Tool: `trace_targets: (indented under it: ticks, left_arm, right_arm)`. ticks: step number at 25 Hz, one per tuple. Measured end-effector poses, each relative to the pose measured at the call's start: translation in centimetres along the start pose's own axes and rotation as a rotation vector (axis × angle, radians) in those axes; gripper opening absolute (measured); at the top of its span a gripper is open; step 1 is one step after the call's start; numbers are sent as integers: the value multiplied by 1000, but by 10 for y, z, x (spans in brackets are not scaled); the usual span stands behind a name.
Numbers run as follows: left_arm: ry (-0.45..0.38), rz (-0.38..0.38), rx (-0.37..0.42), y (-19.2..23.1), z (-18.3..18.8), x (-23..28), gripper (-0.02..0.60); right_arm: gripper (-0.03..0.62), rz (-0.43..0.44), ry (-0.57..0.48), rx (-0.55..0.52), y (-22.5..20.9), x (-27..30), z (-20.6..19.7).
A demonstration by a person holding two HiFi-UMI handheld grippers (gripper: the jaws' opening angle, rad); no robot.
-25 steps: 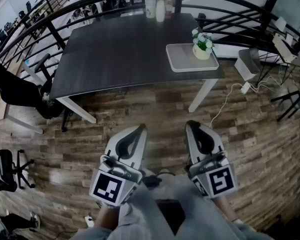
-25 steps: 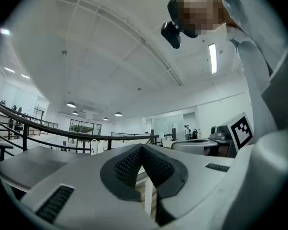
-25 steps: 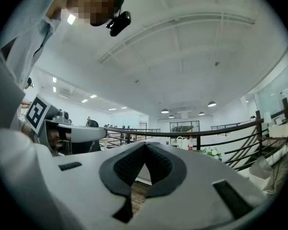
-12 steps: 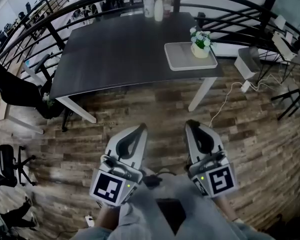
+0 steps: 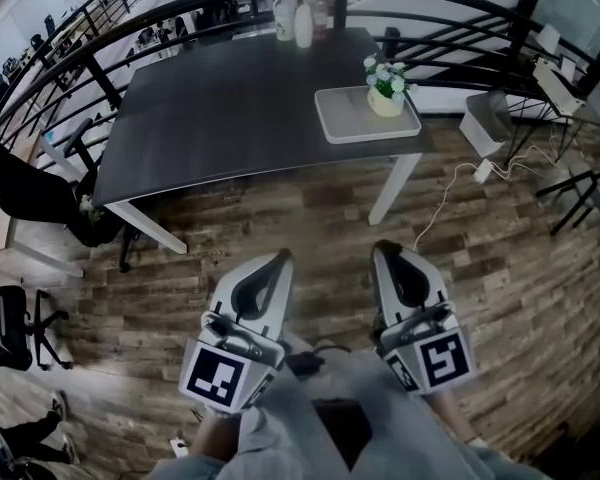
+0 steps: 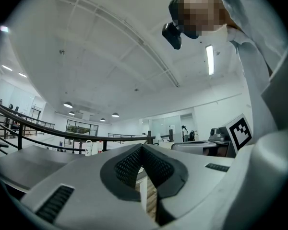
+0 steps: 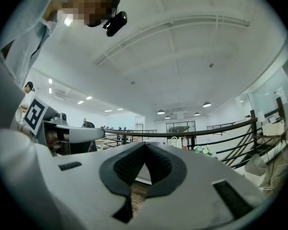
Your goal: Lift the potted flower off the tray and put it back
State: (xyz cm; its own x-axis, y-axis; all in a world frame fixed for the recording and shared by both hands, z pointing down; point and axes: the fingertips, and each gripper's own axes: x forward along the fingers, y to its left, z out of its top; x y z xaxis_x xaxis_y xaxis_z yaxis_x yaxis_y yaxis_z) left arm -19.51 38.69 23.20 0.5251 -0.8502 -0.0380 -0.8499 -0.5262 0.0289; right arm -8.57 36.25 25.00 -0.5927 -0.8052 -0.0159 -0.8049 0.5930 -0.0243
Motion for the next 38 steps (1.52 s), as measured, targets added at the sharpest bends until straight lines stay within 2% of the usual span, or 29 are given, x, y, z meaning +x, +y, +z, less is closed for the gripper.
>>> trace_targets:
  ticks: [17, 21, 26, 38]
  left_arm:
    - [-17, -30, -1, -14, -1, 19, -8]
    - [-29, -61, 0, -16, -3, 36, -8]
    - [22, -104, -24, -23, -18, 56, -8]
    - [11, -190, -27, -9, -18, 139, -8]
  right_arm:
    - [-5, -71, 26, 4, -31, -22, -8]
    - [-5, -101, 35, -1, -44, -24, -11]
    - [-5, -123, 53, -9, -63, -22, -18]
    - [-5, -187, 28, -21, -121, 17, -12]
